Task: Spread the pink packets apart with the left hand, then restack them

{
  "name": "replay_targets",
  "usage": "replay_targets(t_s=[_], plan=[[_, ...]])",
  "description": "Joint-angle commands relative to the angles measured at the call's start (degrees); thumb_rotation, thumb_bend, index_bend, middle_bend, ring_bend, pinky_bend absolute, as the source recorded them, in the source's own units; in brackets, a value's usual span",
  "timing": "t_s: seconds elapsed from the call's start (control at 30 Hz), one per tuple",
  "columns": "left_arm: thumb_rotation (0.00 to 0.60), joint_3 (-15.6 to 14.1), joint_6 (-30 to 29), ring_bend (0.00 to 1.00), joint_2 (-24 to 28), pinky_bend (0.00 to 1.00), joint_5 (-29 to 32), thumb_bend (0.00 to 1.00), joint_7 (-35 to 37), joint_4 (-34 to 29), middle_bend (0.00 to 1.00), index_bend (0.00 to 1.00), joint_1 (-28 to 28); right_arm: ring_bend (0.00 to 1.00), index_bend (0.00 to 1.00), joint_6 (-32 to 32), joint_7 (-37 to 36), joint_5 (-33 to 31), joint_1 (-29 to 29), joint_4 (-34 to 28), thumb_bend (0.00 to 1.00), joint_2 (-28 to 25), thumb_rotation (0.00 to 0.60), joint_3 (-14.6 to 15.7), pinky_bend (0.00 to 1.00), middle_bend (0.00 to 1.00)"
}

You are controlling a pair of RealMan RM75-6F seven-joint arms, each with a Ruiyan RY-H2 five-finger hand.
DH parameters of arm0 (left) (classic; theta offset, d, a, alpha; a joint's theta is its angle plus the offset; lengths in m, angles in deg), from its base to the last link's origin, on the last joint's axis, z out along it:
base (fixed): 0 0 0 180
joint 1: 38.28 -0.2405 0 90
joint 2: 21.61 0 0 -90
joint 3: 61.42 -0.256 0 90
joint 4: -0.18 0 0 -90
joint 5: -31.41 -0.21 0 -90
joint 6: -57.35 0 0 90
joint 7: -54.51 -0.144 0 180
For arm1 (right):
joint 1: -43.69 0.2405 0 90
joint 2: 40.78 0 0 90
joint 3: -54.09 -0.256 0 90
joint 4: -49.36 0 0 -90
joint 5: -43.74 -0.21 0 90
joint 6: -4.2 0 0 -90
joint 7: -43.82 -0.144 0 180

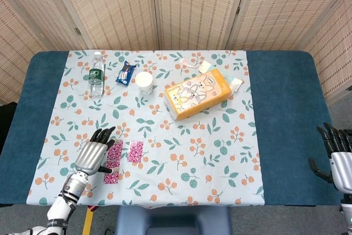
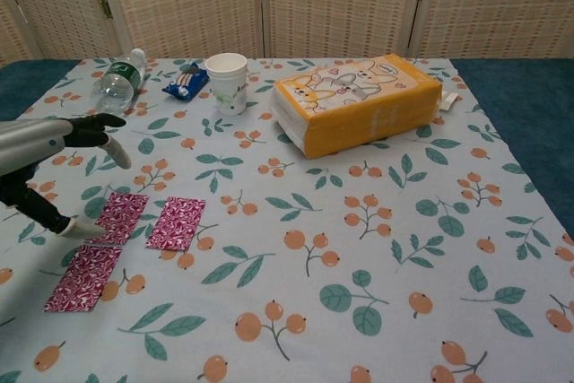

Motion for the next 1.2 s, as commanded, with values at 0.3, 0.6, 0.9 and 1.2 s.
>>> replay_targets(t_s=[0.3, 0.6, 0.9, 1.2], plan=[[0.599, 3.51, 5.72, 0.00, -3.71, 0.00, 9.96, 0.15, -9.22, 3.08, 0.01, 0.25, 6.63, 0.00, 0.04, -0.08, -0.30, -0.09, -0.06, 0.12, 0.39, -0.11, 0.600, 0.08, 0.00, 0.03], [0.600, 2.47, 6.01, 0.00, -5.02, 0.00, 15.36, 0.15, -12.18, 7.72, 0.01, 0.25, 7.82, 0.00, 0.04, -0.55, -0.66, -0.27, 0.13, 0.51, 0.39, 0.07, 0.600, 0.07, 0.00, 0.03], [0.600, 1.38, 5.68, 0.00, -5.63, 0.00, 16.64, 0.15, -12.80, 9.01, 0.01, 0.24, 8.29, 0.00, 0.04, -0.68, -0.52, -0.42, 0.13, 0.46, 0.39, 0.08, 0.600, 0.11, 0.00, 0.03], [0.600, 1.09, 6.00, 0.00, -6.44, 0.00, 19.17, 0.15, -14.32, 10.38, 0.01, 0.22, 9.33, 0.00, 0.04, -0.50, -0.66, -0.61, -0.11, 0.52, 0.39, 0.02, 0.600, 0.13, 0.00, 0.03]])
